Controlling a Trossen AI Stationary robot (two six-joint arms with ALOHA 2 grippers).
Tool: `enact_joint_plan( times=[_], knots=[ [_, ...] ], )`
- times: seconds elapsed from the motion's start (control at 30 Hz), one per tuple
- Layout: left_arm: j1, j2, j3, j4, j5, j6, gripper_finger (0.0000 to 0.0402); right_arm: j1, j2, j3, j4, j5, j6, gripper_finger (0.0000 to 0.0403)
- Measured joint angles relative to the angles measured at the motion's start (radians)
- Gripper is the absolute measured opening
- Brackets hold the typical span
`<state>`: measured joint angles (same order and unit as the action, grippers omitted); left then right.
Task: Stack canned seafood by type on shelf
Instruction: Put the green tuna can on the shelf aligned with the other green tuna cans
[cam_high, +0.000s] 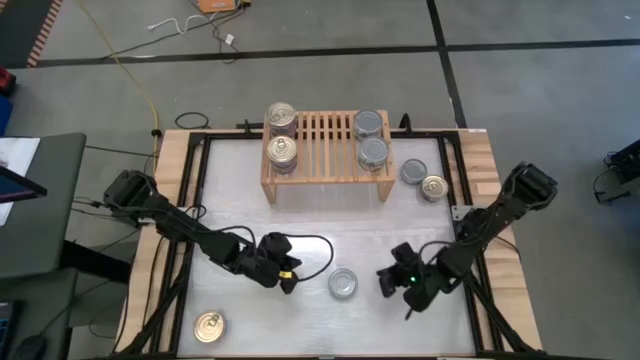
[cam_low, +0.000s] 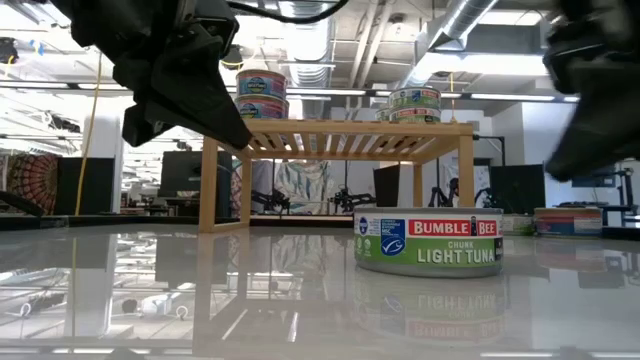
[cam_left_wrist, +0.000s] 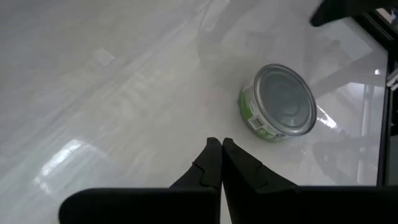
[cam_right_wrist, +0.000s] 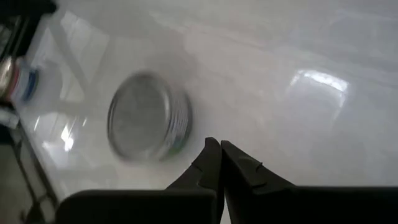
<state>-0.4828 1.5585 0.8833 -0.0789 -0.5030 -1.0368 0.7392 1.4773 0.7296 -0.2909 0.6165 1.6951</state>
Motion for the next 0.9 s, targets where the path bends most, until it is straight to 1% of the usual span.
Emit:
enact_joint_plan(
  times=[0.1, 0.17, 0.3, 0.43, 0.53, 0.6, 0.73, 0.8, 0.9],
  knots=[
    [0.000, -0.002, 0.000, 0.004, -0.001, 0.028, 0.0002, -0.050, 0.000, 0.000, 0.008, -0.004, 0.000, 0.0040],
    [0.000, -0.001, 0.000, 0.004, 0.000, 0.030, 0.0013, -0.075, 0.000, 0.000, 0.016, -0.009, -0.002, 0.0040],
    [0.000, -0.001, 0.000, 0.030, -0.001, 0.064, 0.0055, -0.101, 0.000, 0.000, 0.019, -0.014, -0.049, 0.0041],
    [0.000, -0.001, 0.000, 0.031, -0.001, 0.065, 0.0103, -0.100, 0.000, 0.000, 0.020, -0.016, -0.080, 0.0041],
    [0.000, -0.001, 0.000, 0.038, -0.002, 0.018, 0.0124, -0.100, 0.000, 0.000, 0.021, -0.016, -0.087, 0.0041],
    [0.000, -0.001, 0.000, 0.038, -0.002, -0.005, 0.0130, -0.100, 0.000, 0.000, 0.035, -0.016, -0.128, 0.0045],
    [0.000, -0.001, 0.000, 0.040, -0.001, -0.006, 0.0132, -0.112, 0.000, 0.000, 0.063, -0.011, -0.253, 0.0072],
    [0.000, -0.001, 0.000, 0.045, 0.004, 0.004, 0.0132, -0.120, 0.000, 0.000, 0.104, -0.010, -0.312, 0.0094],
    [0.000, -0.001, 0.001, 0.049, 0.005, 0.003, 0.0132, -0.128, 0.000, 0.000, 0.218, -0.012, -0.402, 0.0136]
  ],
)
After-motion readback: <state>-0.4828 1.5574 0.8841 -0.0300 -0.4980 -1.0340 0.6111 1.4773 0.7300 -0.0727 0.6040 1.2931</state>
